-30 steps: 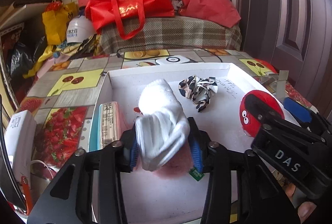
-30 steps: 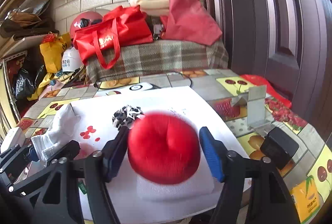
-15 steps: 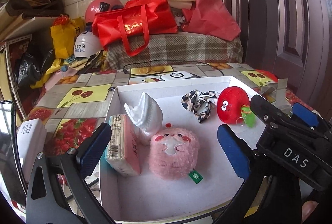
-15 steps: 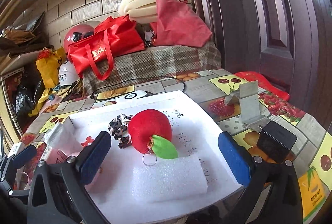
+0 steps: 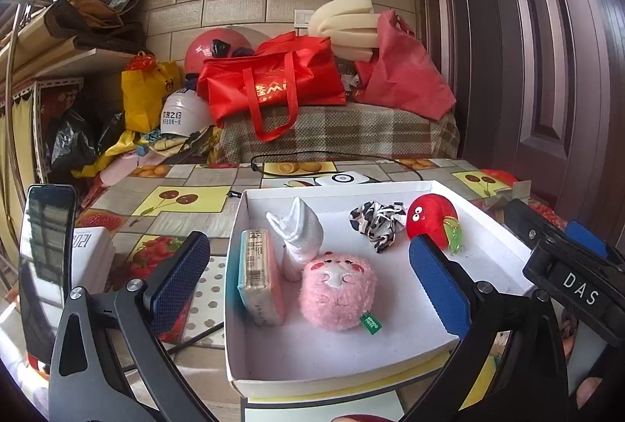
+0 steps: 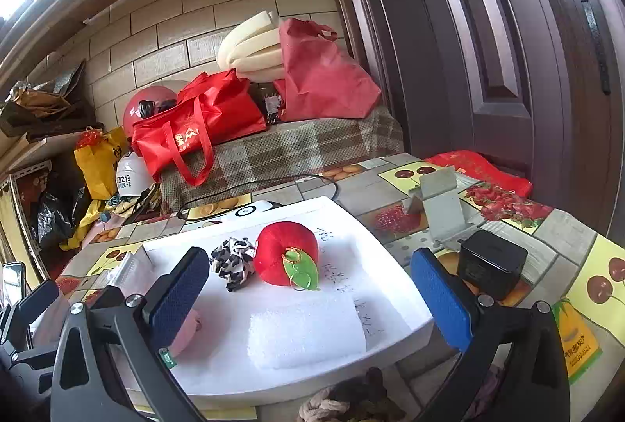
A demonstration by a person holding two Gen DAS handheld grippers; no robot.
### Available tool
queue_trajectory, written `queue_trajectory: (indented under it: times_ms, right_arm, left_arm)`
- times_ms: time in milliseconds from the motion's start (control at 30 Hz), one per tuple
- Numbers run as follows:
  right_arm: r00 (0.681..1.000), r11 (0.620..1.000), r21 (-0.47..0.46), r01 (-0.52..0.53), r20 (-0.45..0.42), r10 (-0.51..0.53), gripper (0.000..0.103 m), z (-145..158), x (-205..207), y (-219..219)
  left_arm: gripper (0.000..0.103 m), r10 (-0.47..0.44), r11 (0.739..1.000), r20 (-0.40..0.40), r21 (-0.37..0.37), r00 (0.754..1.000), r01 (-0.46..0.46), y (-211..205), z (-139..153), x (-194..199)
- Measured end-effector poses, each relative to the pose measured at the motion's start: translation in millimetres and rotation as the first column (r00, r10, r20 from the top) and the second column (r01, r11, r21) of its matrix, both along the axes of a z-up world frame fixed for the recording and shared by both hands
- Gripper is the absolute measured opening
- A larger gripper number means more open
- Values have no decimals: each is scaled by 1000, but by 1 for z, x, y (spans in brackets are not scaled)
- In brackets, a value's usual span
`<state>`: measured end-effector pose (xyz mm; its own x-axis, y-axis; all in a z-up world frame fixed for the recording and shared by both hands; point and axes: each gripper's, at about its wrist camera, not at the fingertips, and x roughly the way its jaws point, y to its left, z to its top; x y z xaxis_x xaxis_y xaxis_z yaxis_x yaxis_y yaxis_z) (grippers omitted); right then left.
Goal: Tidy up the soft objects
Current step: 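Withdraw both open grippers from the box toward the sponge and foam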
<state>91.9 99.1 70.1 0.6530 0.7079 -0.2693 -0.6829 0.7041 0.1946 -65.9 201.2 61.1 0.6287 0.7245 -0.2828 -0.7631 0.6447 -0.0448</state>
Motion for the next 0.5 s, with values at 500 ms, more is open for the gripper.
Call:
queue_trajectory:
  times_ms: [500]
  right_arm:
    - [999,999,-23,-46,3,46,103,-3,-24,-44]
  left_arm:
    - [103,-2,1000,16,-5,1000,2,-29,-1,-35]
